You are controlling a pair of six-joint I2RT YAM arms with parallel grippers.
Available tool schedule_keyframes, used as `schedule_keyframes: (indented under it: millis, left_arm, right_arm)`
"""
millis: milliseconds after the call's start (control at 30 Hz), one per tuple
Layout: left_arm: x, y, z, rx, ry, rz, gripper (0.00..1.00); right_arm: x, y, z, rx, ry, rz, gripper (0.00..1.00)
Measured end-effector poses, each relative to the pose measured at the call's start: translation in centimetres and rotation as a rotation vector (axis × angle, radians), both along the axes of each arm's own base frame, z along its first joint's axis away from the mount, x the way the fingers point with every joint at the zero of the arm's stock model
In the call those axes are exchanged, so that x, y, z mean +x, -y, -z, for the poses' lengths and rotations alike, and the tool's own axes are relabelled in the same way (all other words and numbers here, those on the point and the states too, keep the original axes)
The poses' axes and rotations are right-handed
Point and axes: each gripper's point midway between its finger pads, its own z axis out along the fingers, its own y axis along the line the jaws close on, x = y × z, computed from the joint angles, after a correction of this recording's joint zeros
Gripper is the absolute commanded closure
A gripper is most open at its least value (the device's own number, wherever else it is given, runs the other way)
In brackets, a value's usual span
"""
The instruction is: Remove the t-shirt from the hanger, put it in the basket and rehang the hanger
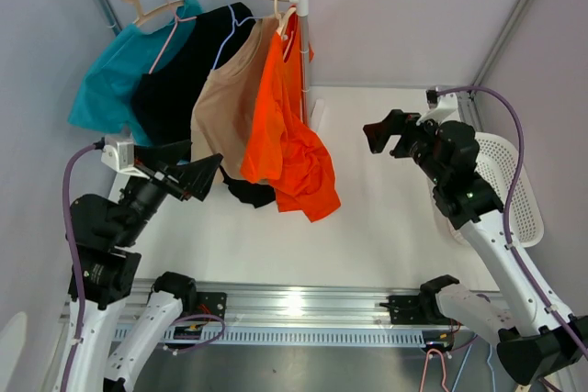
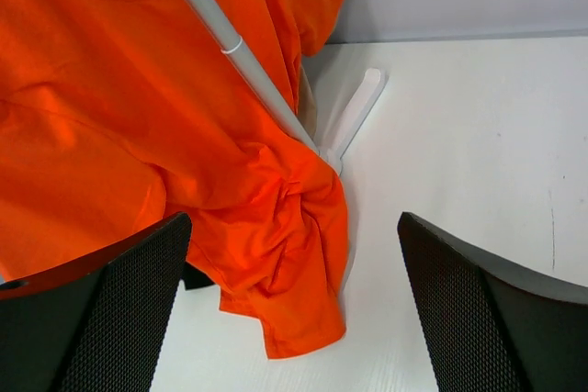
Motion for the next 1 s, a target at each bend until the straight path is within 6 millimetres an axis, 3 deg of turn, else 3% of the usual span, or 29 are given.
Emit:
schedule_keyframes:
  millis: [233,400,700,900,1000]
  left_arm:
    - [-0.9,-1.3,-0.9,0.018,0.065,-0.06,0.0]
    - [0.4,-2.0,-0.7,0.04,0.019,-0.118,0.01]
    - [8.9,-2.0,-3.3,0.133,-0.135,-0.23,0.01]
    - [15.3,-2.3,-5.6,0.206,-0.115,-0.321,0.0]
    - [18.1,-2.3,-5.7,0.248,-0.078,-0.354,0.02]
  right_arm:
    - [0.2,-0.2,0.2,0.025,-0.011,-0.027,0.01]
    - [-0.2,-1.0,0.6,0.032,-0.016,-0.075,0.0]
    - [-1.6,-1.1,0.3,0.049,0.025,-0.112,0.01]
    - [-3.0,-0.9,-1.6,0.068,0.087,-0.129,0.0]
    - [-3.5,-0.9,-2.0,0.073,0.1,-0.139,0.01]
